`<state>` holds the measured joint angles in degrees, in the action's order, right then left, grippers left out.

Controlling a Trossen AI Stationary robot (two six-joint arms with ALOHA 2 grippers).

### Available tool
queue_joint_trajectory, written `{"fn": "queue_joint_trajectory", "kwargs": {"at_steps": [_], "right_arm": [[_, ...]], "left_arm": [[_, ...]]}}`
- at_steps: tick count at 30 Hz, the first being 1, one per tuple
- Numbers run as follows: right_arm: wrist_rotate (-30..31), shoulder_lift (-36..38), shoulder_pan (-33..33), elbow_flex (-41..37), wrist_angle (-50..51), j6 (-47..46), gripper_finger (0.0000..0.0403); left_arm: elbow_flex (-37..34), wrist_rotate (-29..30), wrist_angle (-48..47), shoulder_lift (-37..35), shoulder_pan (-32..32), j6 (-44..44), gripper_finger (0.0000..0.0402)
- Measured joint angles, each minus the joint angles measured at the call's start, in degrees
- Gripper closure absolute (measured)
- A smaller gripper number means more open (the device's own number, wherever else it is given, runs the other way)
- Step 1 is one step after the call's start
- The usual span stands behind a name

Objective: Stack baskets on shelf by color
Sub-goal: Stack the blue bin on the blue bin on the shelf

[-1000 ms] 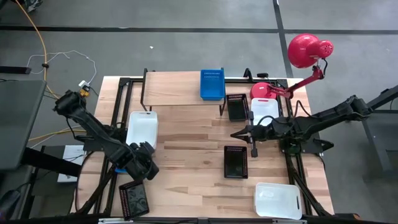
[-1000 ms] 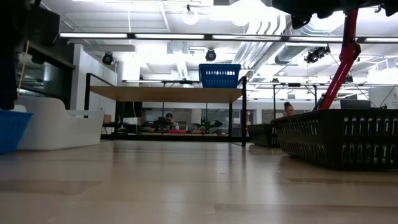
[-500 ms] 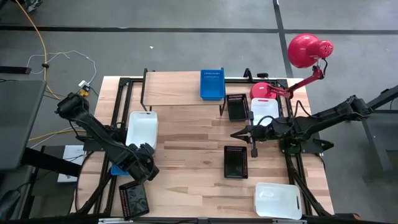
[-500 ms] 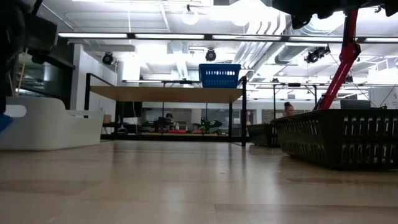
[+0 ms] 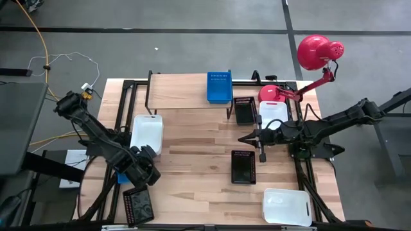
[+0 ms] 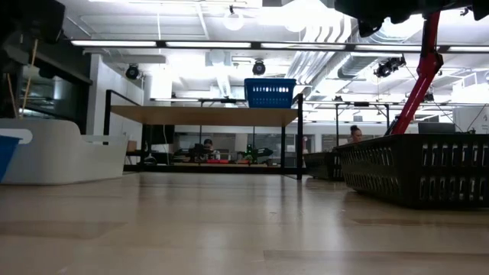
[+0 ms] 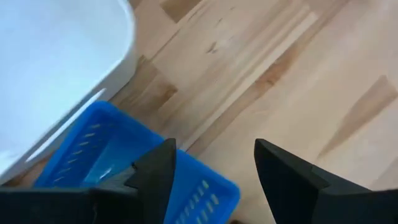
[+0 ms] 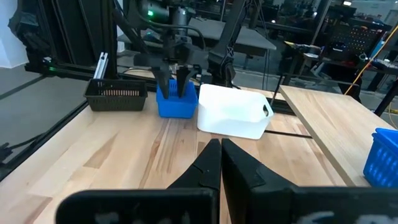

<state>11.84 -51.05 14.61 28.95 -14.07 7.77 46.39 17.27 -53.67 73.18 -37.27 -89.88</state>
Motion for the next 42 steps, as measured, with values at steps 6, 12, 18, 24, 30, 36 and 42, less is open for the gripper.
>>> {"fn": "queue_joint_trajectory", "kwargs": {"at_steps": [6,12,18,24,30,36,42], "right_arm": [[0.0,0.0,0.0,0.0,0.09,-0.24,0.0402],[0.0,0.0,0.0,0.0,0.08,-0.23,0.0402],[0.0,0.0,0.01,0.0,0.14,-0.24,0.0402],[0.0,0.0,0.0,0.0,0.14,-0.24,0.0402],[0.0,0.0,0.01,0.0,0.12,0.03,0.0402],[0.01,0.0,0.01,0.0,0.13,0.0,0.0402],[0.02,0.0,0.02,0.0,0.14,0.0,0.0402]], "left_arm": [[0.0,1.08,-6.72,0.18,-3.5,-9.9,0.0195],[-0.02,3.36,-6.11,1.66,-5.14,-15.83,0.0195],[-1.01,3.04,-5.72,4.26,-5.21,-19.16,0.0195],[-2.47,3.06,-3.51,5.85,-5.13,-20.95,0.0195],[-2.47,3.65,-0.86,5.82,-5.15,-19.71,0.0195],[-2.47,3.38,1.03,5.82,-5.15,-18.66,0.0208],[-2.47,3.57,1.68,5.82,-5.15,-18.19,0.0287]]}}
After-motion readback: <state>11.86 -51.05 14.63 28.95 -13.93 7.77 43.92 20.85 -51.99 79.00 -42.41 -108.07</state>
